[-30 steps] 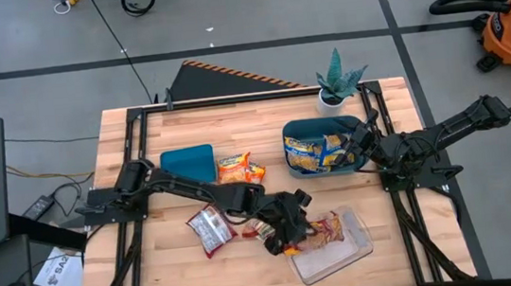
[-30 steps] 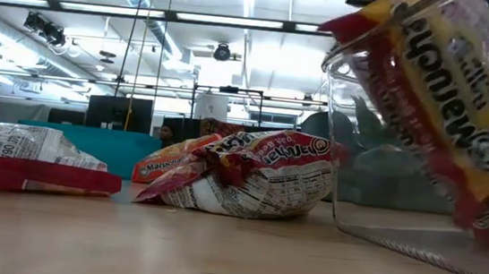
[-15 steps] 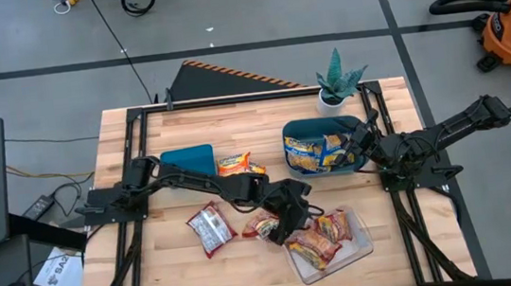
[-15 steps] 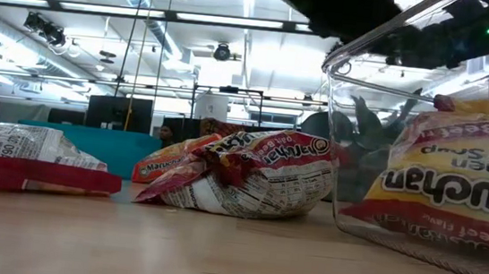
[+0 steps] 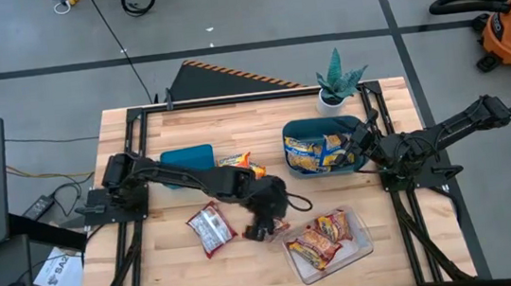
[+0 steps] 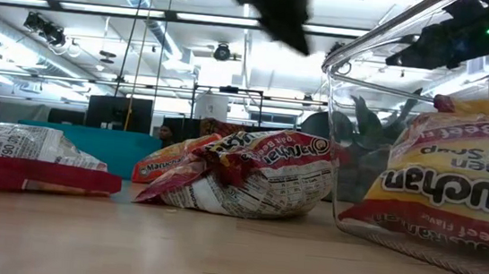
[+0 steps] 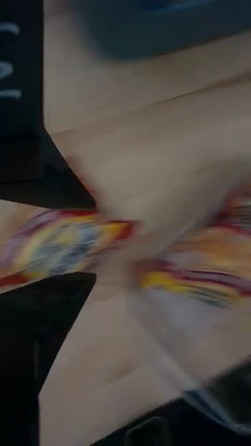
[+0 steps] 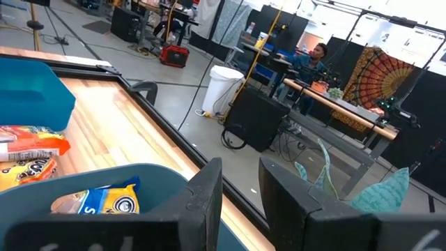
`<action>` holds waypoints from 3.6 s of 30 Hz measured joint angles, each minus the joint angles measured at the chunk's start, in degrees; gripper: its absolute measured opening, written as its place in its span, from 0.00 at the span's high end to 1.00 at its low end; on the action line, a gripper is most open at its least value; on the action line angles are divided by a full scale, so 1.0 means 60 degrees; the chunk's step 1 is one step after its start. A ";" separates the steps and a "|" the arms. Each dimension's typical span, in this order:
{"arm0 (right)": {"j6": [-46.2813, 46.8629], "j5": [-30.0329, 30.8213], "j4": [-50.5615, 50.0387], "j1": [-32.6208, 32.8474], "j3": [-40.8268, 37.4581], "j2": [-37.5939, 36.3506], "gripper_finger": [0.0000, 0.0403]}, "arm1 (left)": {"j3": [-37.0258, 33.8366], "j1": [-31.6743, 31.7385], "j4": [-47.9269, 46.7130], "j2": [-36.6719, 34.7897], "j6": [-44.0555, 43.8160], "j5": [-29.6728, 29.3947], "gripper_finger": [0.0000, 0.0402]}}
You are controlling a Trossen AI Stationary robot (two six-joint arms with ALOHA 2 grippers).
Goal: Sort Maruchan noodles
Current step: Put the red noodle pack into the transparent bin
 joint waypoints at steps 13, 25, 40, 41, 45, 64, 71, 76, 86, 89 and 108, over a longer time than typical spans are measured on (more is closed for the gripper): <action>0.0032 -0.0185 0.0062 0.0002 0.0000 0.0002 0.75 | -0.0025 -0.0658 -0.5021 0.0165 -0.2402 -0.1165 0.59; 0.0032 -0.0183 0.0011 0.0000 0.0000 0.0000 0.75 | -0.1775 -0.1798 -0.2824 0.0140 -0.3726 -0.1412 0.59; -0.0001 -0.0185 0.0193 -0.0002 0.0000 0.0001 0.75 | -0.3512 -0.2208 -0.0257 0.0133 -0.3599 -0.2185 0.59; -0.0001 -0.0185 0.0189 -0.0001 0.0000 0.0002 0.75 | -0.3583 -0.2208 -0.0115 0.0133 -0.3584 -0.2179 0.60; -0.0001 -0.0185 0.0189 0.0002 0.0000 0.0002 0.75 | -0.3774 -0.2208 -0.0025 0.0133 -0.3550 -0.1793 0.67; -0.0005 -0.0210 0.0213 -0.0001 0.0004 -0.0002 0.75 | -0.1712 -0.1726 -0.2604 -0.0330 -0.2636 -0.1538 0.98; -0.0005 -0.0207 0.0155 -0.0002 0.0004 0.0034 0.75 | 0.0550 -0.1418 -0.3611 -0.0710 -0.1708 -0.1635 0.99; -0.0061 -0.0207 0.0146 -0.0022 0.0004 0.0046 0.75 | 0.2087 -0.1359 -0.4260 -0.0749 -0.0896 -0.2518 0.99; -0.0059 -0.0199 0.0146 -0.0060 0.0004 0.0046 0.75 | 0.2955 -0.1322 -0.1642 -0.0739 0.1710 -0.3857 0.99; -0.0063 -0.0181 0.0141 -0.0060 0.0004 0.0046 0.75 | 0.2955 -0.1174 -0.0477 -0.0621 0.2140 -0.2814 0.99; -0.0066 -0.0178 0.0049 -0.0137 0.0004 0.0064 0.75 | 0.2933 -0.0233 0.2791 0.1393 0.1747 0.2423 0.99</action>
